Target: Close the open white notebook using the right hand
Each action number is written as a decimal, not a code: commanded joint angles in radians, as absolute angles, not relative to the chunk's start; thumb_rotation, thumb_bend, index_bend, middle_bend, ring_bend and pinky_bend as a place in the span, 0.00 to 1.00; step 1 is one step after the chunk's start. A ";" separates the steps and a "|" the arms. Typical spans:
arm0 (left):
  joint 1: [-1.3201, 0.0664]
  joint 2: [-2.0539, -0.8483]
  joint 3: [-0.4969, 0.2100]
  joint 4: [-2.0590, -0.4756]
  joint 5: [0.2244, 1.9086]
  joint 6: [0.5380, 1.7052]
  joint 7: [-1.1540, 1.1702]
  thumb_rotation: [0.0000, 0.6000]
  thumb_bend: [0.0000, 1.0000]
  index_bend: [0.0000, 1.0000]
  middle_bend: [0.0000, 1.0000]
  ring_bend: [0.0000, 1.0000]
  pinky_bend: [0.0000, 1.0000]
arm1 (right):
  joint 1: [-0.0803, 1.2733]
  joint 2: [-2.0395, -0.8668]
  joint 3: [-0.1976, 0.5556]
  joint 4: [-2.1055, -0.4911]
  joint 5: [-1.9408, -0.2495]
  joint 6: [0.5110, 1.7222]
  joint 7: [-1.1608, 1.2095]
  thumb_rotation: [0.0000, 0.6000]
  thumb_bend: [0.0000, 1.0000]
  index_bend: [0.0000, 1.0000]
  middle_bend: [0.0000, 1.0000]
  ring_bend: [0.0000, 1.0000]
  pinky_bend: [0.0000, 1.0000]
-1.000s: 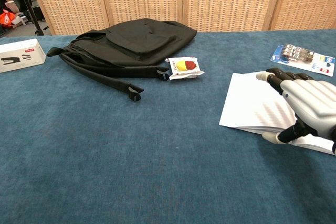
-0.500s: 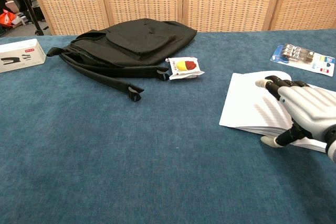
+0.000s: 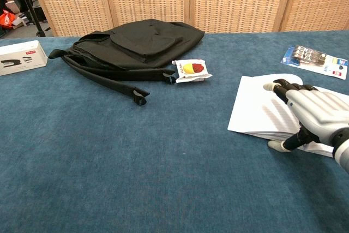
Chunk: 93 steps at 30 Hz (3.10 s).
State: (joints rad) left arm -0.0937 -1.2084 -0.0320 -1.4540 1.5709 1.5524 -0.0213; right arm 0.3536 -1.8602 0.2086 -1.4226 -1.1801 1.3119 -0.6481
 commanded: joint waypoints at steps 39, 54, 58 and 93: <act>-0.092 -1.206 -0.031 -1.456 1.578 1.560 -0.028 0.92 0.07 0.00 0.00 0.00 0.00 | 0.361 -1.881 0.208 -1.340 -1.195 1.347 -0.538 1.00 0.66 0.00 0.00 0.00 0.00; -0.091 -1.207 -0.032 -1.455 1.578 1.562 -0.029 0.92 0.07 0.00 0.00 0.00 0.00 | 0.355 -1.883 0.215 -1.349 -1.209 1.372 -0.503 1.00 0.67 0.00 0.00 0.00 0.00; -0.092 -1.207 -0.031 -1.456 1.579 1.563 -0.028 0.92 0.07 0.00 0.00 0.00 0.00 | 0.341 -1.890 0.226 -1.376 -1.215 1.407 -0.471 1.00 0.67 0.00 0.00 0.00 0.00; -0.092 -1.207 -0.027 -1.461 1.586 1.562 -0.027 0.92 0.07 0.00 0.00 0.00 0.00 | 0.282 -1.947 0.284 -1.364 -1.242 1.577 -0.405 1.00 0.51 0.00 0.00 0.00 0.00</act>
State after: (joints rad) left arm -0.0917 -1.2074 -0.0270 -1.4605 1.5857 1.5623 -0.0270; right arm 0.2829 -1.9460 0.2832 -1.3651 -1.2407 1.5756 -0.4062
